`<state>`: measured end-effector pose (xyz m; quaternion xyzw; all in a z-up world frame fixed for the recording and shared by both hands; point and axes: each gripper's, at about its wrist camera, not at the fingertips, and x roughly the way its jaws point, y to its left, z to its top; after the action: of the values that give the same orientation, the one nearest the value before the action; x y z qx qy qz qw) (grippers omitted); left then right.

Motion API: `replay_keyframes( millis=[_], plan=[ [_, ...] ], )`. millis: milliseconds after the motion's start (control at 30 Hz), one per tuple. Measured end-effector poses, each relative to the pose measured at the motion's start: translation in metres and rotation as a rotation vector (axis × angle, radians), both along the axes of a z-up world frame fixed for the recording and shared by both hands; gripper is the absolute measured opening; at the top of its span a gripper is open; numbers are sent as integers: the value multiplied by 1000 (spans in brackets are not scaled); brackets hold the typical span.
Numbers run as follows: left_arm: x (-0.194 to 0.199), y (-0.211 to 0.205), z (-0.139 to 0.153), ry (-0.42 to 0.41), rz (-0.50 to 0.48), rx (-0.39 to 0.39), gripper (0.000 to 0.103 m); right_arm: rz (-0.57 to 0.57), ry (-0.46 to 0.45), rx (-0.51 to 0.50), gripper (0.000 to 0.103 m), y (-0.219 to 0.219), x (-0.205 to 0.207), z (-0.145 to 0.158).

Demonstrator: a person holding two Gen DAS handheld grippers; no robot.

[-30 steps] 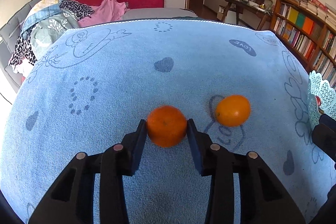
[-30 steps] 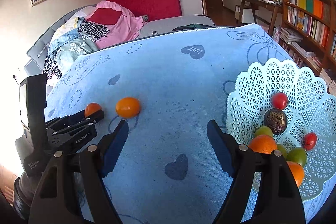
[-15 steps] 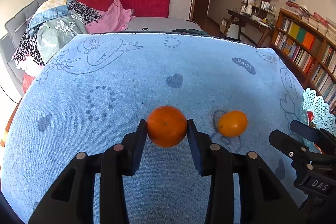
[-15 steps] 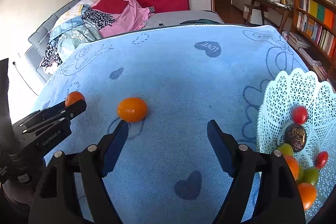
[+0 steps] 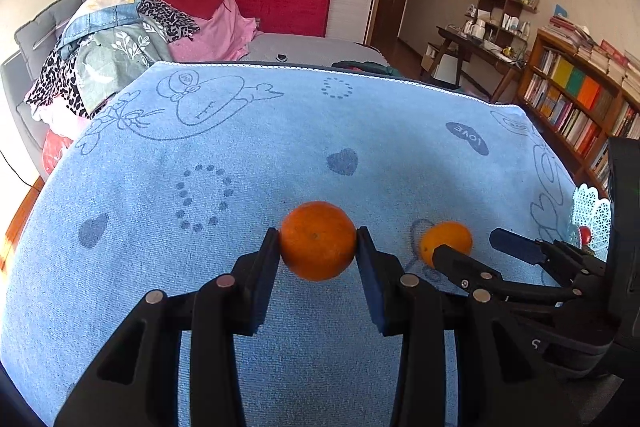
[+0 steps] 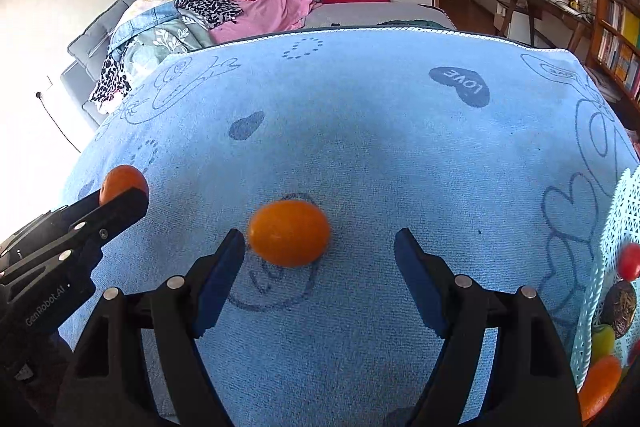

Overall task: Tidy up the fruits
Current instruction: 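Grasp the last orange with the right tool while the left holds its orange, then carry both held oranges over to the white lace basket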

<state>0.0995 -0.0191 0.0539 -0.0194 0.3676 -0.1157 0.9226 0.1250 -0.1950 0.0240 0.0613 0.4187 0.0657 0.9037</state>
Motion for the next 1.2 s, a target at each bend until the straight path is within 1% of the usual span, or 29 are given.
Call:
replay_keyframes(
  millis=[267, 367, 467, 533, 567, 667, 800, 1200],
  plan=[
    [1, 1, -3, 11, 3, -4, 39, -3, 4, -36, 79, 7, 8, -8],
    [2, 1, -3, 14, 4, -4, 39, 3, 2, -57, 76, 11, 8, -10],
    [1, 0, -5, 17, 2, -4, 39, 21, -9, -70, 63, 16, 7, -10],
    [1, 0, -5, 18, 1, -4, 39, 46, -14, -77, 48, 22, 5, -9],
    [2, 1, -6, 17, 1, -4, 39, 56, -13, -81, 46, 25, 5, -8],
    [1, 1, -6, 15, 0, -5, 39, 60, -22, -116, 46, 30, 2, -8],
    [1, 1, -6, 15, 0, -7, 39, 41, -23, -93, 46, 28, -4, -6],
    [-5, -2, 0, 2, -18, -11, 39, -14, -64, -41, 46, 14, -41, 16]
  ],
)
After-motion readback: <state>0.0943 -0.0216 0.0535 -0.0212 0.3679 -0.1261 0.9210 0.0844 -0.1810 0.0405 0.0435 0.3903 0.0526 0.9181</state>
